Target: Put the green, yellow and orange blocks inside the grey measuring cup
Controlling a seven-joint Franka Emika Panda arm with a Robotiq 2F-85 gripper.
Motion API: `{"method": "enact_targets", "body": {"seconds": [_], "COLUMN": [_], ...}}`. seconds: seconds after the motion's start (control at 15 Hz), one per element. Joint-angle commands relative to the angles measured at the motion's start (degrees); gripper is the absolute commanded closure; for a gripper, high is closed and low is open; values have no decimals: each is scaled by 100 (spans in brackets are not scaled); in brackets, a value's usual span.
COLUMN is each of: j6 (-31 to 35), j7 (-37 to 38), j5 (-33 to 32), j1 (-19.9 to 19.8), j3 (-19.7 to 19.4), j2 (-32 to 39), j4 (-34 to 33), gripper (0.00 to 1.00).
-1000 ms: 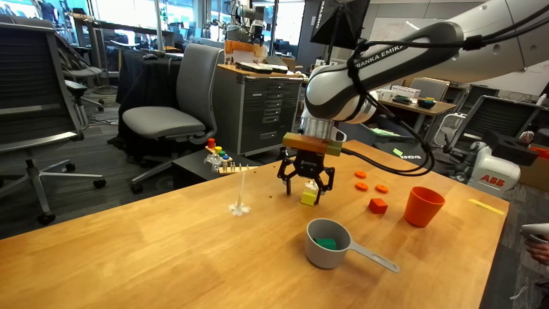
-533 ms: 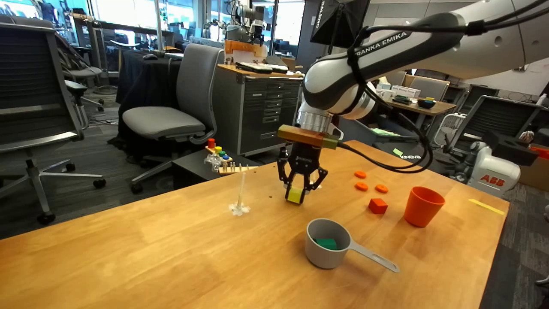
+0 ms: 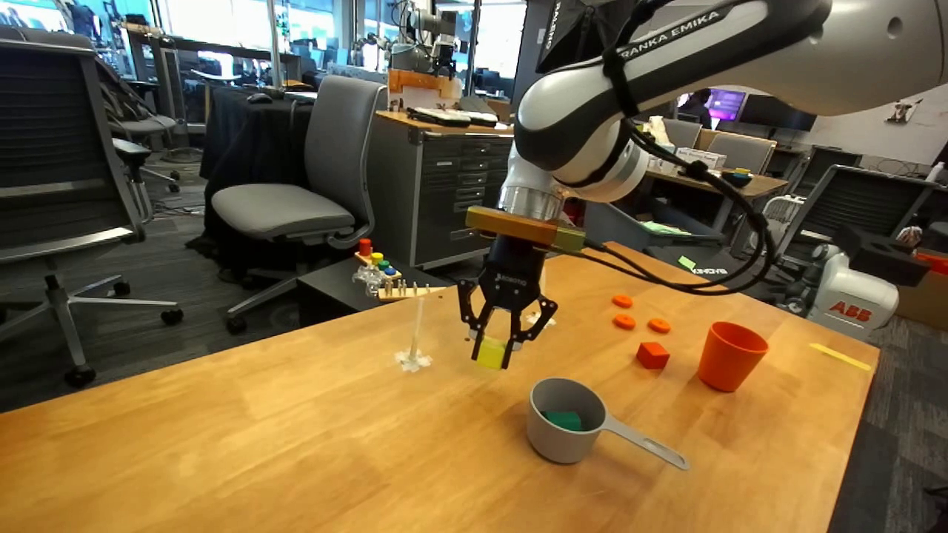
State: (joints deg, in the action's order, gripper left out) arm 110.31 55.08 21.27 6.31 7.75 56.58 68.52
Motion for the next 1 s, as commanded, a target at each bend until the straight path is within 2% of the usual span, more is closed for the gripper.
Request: {"method": "enact_targets", "body": {"seconds": [0.0,0.27,0.67,0.93], "j6": [-342,-233,-122,-107], "j7": [-322,-435,-615,-814], "j5": [401,723,712,721], "j1": [-95,-143,-40,-42], "j3": [187,119,-8,-55], "j2": [-608,-1399,-2773,-3153], "j4": [793,1561,2867,3481], "gripper": [86,86,86,86]}}
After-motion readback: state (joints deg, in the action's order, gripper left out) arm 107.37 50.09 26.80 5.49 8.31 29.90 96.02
